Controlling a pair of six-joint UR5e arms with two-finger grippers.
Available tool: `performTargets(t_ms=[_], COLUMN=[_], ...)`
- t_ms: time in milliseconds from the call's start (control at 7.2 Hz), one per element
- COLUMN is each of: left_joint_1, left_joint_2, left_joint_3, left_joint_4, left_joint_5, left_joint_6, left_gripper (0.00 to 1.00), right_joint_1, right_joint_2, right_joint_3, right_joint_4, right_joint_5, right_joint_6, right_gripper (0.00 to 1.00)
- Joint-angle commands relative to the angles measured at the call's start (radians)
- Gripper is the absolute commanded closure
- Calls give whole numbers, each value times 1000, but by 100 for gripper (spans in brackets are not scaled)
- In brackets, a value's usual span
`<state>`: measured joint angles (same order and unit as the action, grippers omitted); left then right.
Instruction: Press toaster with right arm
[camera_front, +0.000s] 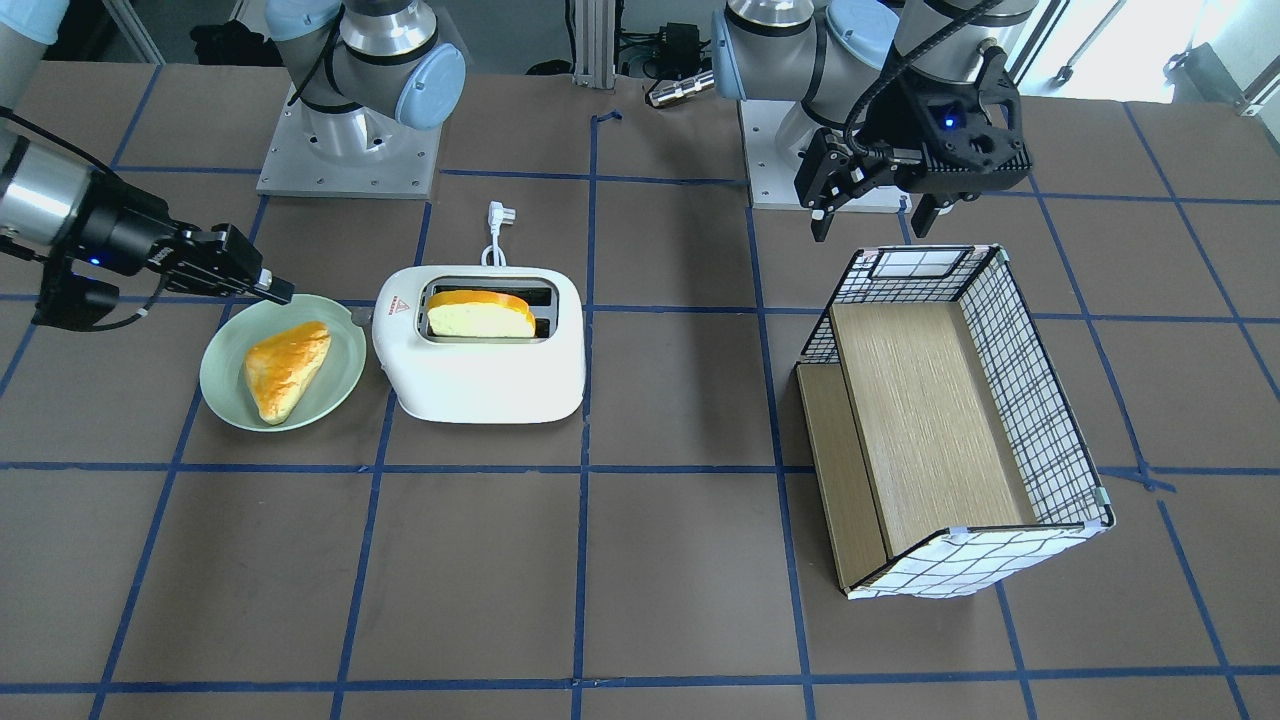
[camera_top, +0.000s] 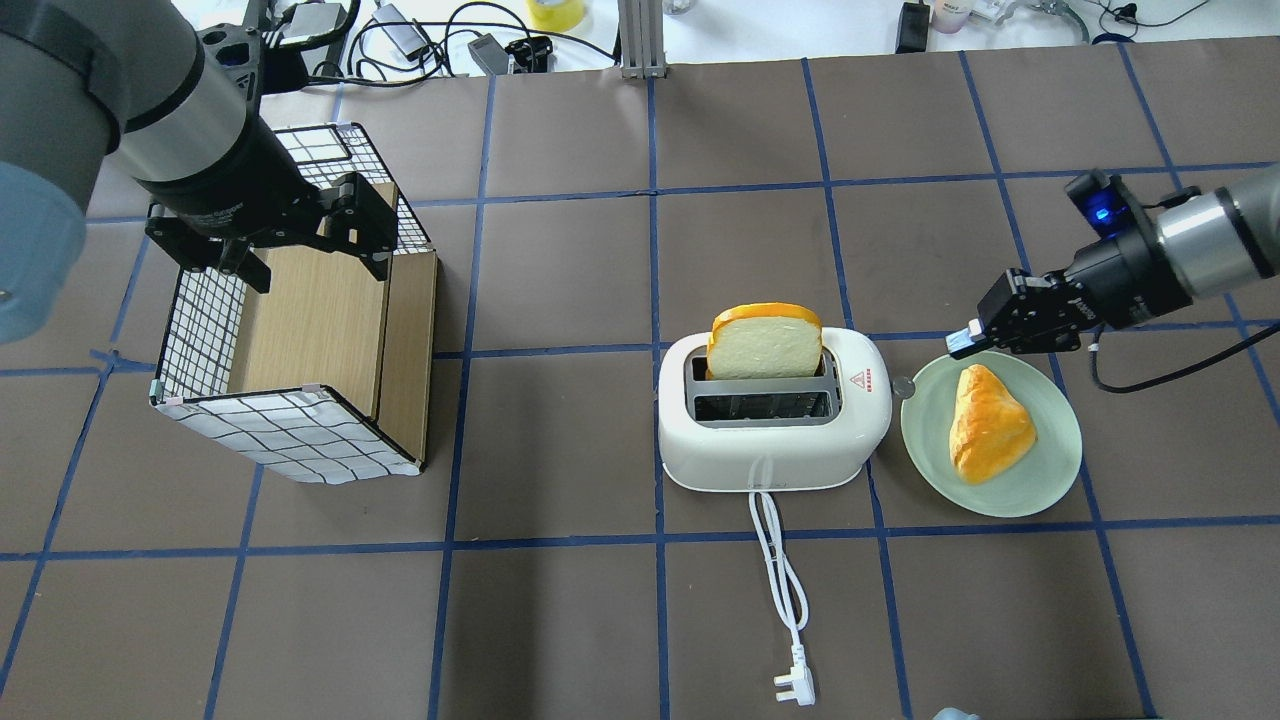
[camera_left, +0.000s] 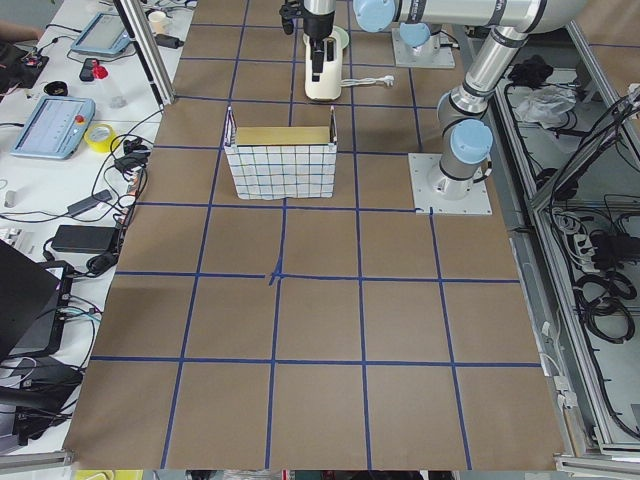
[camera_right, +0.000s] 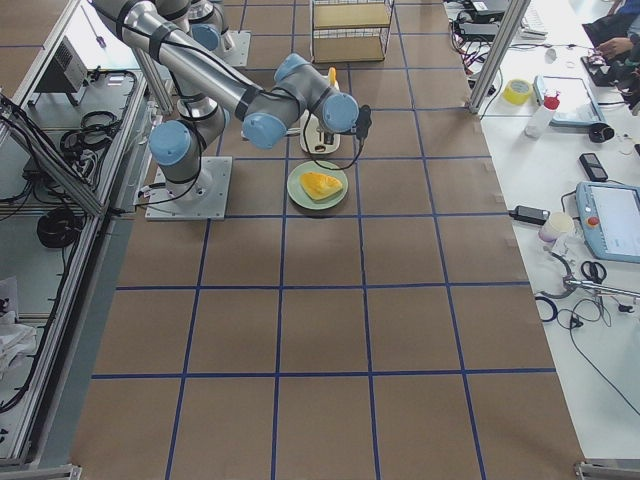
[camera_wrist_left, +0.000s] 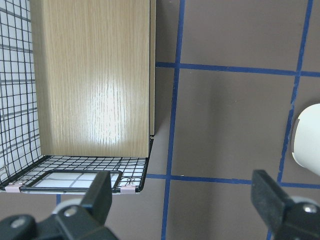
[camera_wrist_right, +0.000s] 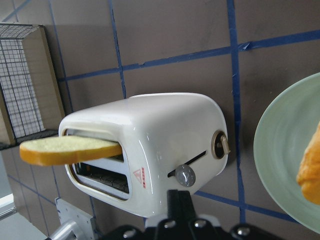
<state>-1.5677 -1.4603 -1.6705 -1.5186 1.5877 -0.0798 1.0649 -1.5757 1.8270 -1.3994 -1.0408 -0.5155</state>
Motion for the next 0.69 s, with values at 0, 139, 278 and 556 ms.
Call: performTargets(t_ms=[0,139,278,556], left_joint_1=[0,0,0,0], left_joint_2=[0,0,0,0], left_joint_3=[0,0,0,0], left_joint_4=[0,0,0,0], left_joint_5=[0,0,0,0], left_joint_6=[0,0,0,0], left_gripper=[0,0,0,0], right_joint_1=[88,172,269,483], right_joint_2=[-15,2,11,37], right_joint_3=[-308,-413,-442,-430], right_joint_4=[168,200,183,24], right_joint_5=[-275,-357,-407,-586], right_joint_6=[224,347,488,647], right_gripper=[100,79,46,9])
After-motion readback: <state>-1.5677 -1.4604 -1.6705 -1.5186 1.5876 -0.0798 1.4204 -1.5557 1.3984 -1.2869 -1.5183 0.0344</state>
